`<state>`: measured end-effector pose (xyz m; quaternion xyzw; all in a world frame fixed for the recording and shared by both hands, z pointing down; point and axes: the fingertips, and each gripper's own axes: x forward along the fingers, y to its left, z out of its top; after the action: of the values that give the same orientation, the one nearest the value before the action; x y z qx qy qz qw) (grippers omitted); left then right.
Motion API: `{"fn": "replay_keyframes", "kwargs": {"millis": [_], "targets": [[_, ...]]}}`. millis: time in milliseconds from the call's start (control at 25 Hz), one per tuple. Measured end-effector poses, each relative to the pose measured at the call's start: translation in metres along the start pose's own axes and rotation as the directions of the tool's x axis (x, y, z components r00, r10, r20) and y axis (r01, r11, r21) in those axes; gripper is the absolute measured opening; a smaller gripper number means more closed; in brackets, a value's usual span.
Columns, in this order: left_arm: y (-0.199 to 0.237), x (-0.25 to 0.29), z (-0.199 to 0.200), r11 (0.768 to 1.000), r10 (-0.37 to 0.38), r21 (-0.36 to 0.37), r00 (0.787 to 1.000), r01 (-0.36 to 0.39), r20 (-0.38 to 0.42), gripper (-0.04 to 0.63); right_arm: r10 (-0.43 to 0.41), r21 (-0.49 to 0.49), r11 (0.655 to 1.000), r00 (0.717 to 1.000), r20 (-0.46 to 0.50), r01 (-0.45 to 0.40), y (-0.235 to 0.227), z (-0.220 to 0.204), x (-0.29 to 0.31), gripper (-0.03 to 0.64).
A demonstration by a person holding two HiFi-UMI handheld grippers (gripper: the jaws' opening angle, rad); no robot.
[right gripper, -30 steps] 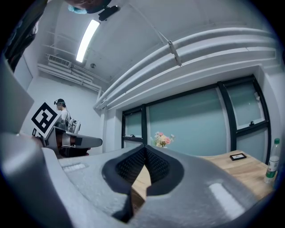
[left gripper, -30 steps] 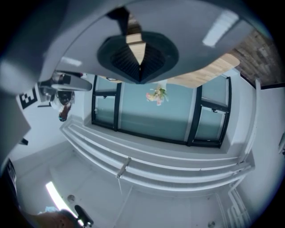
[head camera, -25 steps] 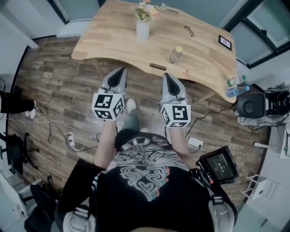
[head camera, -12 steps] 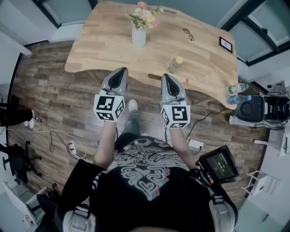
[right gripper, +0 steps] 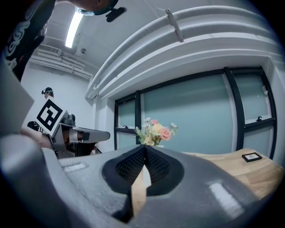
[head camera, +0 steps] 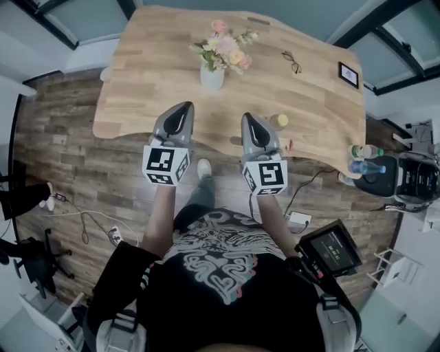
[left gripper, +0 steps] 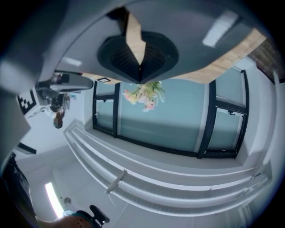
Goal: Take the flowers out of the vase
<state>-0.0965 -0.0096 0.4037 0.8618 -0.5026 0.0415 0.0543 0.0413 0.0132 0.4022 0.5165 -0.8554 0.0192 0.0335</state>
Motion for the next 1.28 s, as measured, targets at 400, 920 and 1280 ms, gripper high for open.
{"fn": "replay_keyframes", "kwargs": {"millis": [400, 920, 1280], "targets": [[0.063, 0.055, -0.005, 0.993, -0.118, -0.003, 0.992, 0.118, 0.038, -0.011, 0.03, -0.007, 1.0, 0.998, -0.062, -0.03, -0.017, -0.029, 0.072, -0.002], [0.079, 0.09, -0.009, 0.965, -0.258, 0.054, 0.966, 0.257, 0.017, -0.011, 0.037, 0.011, 0.999, 0.994, -0.105, -0.036, -0.029, -0.05, 0.107, -0.002], [0.087, 0.098, -0.012, 0.964, -0.26, 0.056, 0.966, 0.259, 0.008, -0.011, 0.036, 0.034, 0.999, 0.994, -0.101, -0.033, -0.042, -0.049, 0.113, 0.0]]}}
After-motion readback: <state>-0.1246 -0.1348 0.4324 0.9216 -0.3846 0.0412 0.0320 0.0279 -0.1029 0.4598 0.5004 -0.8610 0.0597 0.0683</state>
